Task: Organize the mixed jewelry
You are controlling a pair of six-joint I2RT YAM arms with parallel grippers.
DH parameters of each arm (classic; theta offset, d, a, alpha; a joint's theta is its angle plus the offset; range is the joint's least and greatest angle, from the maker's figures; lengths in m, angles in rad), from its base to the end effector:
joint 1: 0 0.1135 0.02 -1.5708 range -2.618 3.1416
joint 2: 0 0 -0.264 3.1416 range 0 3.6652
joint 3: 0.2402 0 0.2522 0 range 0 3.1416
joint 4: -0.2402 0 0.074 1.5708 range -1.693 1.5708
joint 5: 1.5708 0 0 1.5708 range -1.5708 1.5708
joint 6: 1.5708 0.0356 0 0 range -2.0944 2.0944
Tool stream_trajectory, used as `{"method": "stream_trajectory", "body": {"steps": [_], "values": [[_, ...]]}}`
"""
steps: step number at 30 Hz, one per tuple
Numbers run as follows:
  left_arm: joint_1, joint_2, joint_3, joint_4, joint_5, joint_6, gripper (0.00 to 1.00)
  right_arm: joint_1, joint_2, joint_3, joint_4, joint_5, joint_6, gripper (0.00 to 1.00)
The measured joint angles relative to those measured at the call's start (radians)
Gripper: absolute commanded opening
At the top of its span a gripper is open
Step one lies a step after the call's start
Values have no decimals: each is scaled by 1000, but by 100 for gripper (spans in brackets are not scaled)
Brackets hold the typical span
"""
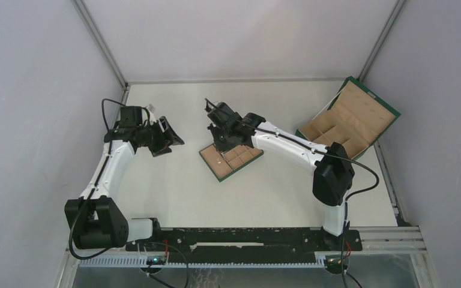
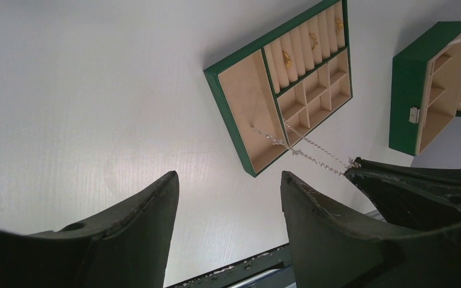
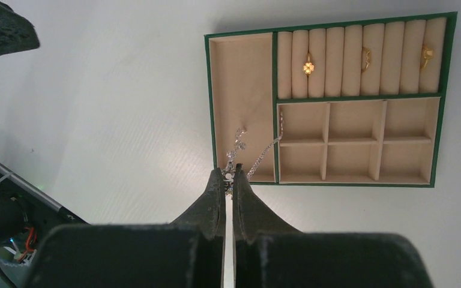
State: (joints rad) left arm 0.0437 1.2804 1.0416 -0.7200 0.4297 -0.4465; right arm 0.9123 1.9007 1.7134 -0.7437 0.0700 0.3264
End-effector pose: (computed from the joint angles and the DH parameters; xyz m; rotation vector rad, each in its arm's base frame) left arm 0.2581 -0.0036 0.2797 -0.4464 2.5061 -0.7035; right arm 0.2607 0.3328 0.2887 -0.7080 2.4498 0.4177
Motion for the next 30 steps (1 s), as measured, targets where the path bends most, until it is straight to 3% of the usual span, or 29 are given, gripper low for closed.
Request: {"method": "stream_trajectory", "body": {"steps": [30], "values": [[1, 0, 0, 0, 0, 0, 68, 36, -23, 117, -7, 0, -17, 0]]}}
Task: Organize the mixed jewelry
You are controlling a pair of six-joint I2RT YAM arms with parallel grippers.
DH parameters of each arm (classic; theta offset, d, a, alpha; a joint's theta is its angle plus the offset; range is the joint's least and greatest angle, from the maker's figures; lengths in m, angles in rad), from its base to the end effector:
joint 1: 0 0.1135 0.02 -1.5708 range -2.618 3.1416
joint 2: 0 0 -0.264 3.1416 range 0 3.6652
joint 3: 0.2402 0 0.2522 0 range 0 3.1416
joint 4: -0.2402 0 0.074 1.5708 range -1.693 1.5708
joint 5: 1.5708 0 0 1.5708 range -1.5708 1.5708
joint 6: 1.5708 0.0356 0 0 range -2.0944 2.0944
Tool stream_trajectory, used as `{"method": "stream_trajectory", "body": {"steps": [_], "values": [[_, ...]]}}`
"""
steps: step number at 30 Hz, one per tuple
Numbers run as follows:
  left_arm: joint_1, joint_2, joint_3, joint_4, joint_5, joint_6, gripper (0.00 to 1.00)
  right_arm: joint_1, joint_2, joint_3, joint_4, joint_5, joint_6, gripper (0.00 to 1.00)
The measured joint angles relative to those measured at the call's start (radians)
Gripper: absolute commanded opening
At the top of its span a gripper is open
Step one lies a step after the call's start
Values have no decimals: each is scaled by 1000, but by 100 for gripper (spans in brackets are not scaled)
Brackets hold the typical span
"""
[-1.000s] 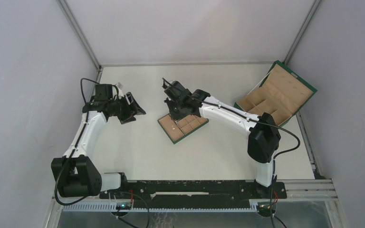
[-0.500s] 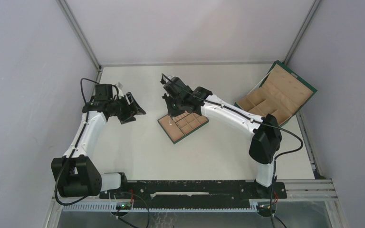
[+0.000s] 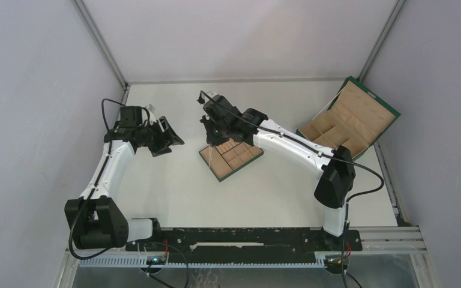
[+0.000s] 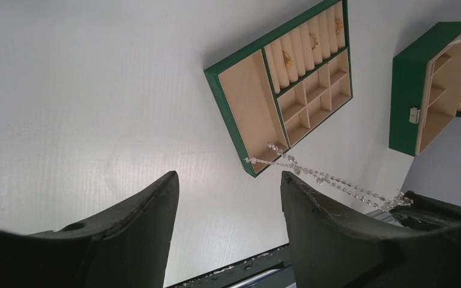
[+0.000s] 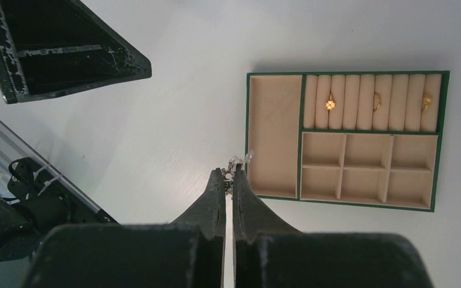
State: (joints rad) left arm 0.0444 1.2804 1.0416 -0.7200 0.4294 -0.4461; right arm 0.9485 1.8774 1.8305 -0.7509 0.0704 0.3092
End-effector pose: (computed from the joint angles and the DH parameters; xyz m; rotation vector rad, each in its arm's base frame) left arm 0.2581 -0.0034 0.2797 -0.4468 2.5059 -0.7027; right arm 0.2490 0.3428 0.3352 -0.7300 2.3163 0.5122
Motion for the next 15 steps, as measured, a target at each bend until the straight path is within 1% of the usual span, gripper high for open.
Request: {"method": "stream_trajectory", "body": {"steps": [15], "values": [[0, 0, 0, 0, 0, 0, 68, 0, 6, -1, 0, 0, -10, 0]]}}
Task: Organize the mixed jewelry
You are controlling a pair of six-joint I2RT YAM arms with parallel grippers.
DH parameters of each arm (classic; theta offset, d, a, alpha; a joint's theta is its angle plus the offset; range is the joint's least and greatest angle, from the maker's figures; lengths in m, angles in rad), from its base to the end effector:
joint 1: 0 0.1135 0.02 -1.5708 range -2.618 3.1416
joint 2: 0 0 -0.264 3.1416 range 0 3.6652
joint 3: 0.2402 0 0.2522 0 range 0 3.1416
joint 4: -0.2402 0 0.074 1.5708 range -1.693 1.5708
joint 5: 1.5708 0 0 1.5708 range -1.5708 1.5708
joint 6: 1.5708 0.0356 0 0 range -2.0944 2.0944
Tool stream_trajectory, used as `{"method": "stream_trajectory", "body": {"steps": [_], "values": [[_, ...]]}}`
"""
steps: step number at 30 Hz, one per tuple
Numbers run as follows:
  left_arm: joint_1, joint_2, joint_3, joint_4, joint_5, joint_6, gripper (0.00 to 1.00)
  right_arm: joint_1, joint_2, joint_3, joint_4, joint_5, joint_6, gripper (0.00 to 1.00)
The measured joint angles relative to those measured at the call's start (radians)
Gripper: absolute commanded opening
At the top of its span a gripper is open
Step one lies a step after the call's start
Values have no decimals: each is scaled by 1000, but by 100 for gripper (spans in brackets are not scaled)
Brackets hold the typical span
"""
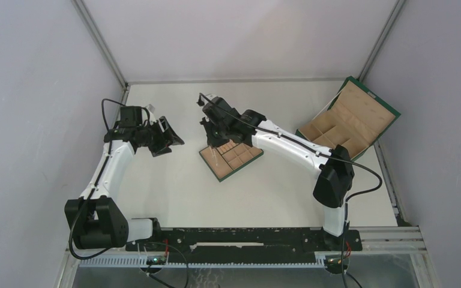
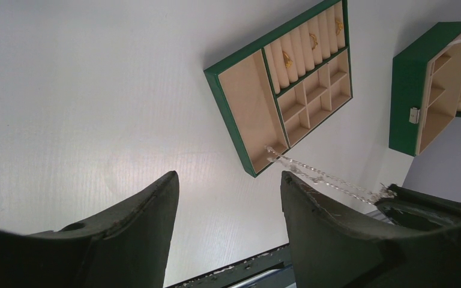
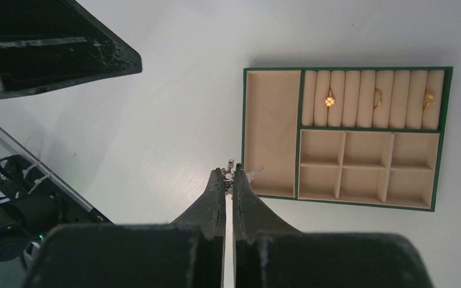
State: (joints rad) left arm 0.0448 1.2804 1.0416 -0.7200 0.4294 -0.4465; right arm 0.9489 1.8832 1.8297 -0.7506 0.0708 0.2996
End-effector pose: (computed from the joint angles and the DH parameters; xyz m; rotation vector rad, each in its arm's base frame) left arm 0.2581 -0.0033 0.2797 -0.4478 2.5057 -0.7027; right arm 0.2496 0.3439 0.3327 -0.7431 2.3171 0.5036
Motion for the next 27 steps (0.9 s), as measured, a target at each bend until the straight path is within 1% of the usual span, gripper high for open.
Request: {"method": "stream_trajectory", "body": {"steps": [11, 21, 27], "values": [[2, -5, -19, 9, 2, -4, 68, 0, 67, -101, 21, 6, -2, 0], [2, -5, -21, 12, 11, -7, 68, -25, 150, -107, 51, -2, -1, 0], [2, -5, -21, 12, 18, -7, 68, -35, 134, -129, 83, 8, 2, 0]]}}
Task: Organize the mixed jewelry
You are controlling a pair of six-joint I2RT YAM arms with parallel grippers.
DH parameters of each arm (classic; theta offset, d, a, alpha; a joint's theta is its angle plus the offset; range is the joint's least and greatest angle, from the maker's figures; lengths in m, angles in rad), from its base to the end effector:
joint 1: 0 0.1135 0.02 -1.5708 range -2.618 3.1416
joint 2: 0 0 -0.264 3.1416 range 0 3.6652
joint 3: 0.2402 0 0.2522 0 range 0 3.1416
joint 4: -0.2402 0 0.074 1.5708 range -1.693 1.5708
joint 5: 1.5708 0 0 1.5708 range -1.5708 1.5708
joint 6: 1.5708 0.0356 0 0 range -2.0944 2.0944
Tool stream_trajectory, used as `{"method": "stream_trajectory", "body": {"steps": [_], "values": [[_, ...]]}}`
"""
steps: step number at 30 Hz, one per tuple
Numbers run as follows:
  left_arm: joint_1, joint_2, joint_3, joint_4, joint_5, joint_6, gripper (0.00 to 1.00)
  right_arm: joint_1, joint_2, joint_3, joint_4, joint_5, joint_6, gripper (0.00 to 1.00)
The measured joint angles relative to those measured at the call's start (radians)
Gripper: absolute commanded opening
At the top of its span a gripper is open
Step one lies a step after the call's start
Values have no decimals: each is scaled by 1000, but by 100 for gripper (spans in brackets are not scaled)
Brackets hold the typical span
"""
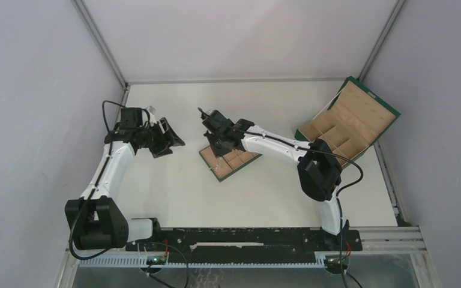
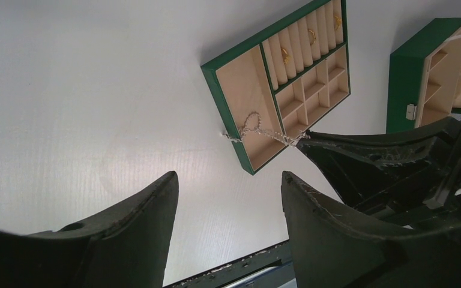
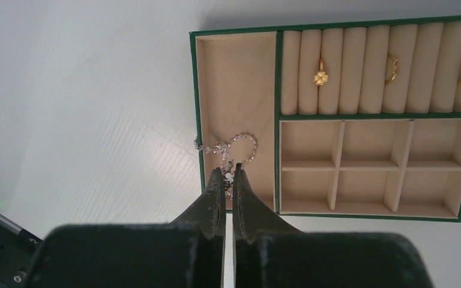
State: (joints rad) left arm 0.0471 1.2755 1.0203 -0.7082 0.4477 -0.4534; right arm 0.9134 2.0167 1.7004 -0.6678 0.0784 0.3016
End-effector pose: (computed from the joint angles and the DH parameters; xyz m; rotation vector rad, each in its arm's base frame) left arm 0.2563 -0.0033 0.2752 -0.4539 2.5084 -0.7277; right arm 0.2747 0.3513 0.2413 -0.7515 2.4817 0.3636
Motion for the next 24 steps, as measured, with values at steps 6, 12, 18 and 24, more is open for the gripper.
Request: {"method": "stream_trajectory", "body": {"steps": [6, 12, 18, 24], "values": [[0, 0, 0, 0, 2, 0, 68, -1, -52, -5, 9, 23, 0, 0], [0, 0, 0, 0, 3, 0, 68, 0, -114, -5, 21, 57, -3, 0], [0, 0, 0, 0, 3, 0, 68, 12, -130, -4, 27, 97, -12, 0], [0, 2, 0, 3, 3, -1, 68, 21, -136, 10, 30, 124, -34, 0]]}}
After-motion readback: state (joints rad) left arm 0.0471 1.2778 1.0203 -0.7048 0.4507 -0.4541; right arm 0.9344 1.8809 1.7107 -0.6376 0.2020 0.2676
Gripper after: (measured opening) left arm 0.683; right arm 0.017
